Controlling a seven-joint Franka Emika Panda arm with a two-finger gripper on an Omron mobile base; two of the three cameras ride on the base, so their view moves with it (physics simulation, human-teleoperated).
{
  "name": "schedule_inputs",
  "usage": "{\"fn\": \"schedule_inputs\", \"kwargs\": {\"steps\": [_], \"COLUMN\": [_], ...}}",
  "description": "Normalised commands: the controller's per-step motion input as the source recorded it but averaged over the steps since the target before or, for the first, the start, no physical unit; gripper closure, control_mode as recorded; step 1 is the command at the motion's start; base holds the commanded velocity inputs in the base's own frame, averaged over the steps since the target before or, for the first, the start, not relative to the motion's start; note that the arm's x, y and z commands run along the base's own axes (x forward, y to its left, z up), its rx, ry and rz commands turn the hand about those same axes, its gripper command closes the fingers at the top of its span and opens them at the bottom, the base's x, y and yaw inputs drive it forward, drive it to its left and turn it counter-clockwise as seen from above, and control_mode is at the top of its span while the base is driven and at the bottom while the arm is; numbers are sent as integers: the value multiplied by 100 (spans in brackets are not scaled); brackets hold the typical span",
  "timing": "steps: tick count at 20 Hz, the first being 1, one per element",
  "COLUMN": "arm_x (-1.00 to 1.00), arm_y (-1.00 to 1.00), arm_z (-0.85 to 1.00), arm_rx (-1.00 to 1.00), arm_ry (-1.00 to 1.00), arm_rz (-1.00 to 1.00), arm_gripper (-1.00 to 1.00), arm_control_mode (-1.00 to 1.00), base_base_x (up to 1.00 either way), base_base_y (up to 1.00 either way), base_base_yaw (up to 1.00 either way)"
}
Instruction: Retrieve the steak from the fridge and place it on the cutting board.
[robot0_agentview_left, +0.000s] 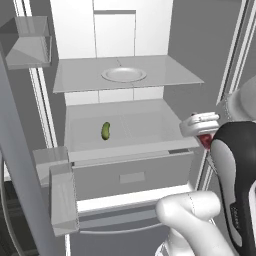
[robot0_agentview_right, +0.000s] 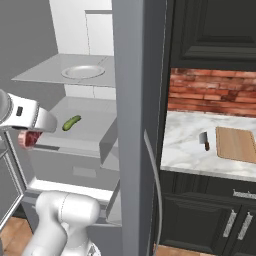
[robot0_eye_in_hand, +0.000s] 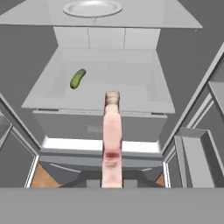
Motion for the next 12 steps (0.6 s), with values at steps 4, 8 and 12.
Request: {"fn": "schedule_inputs", "kwargs": {"steps": [4,8,12], "arm_x": [0,0,0], "arm_y": [-13,0,0], "arm_z": [-30,0,0], "arm_rx": [-2,0,0], "arm_ry": [10,0,0], "arm_rz": [0,0,0], "arm_gripper": [100,100,100], "arm_control_mode": [-100,-100,-100], "base_base_x": [0,0,0], "base_base_y": [0,0,0], "base_base_yaw": [0,0,0]}}
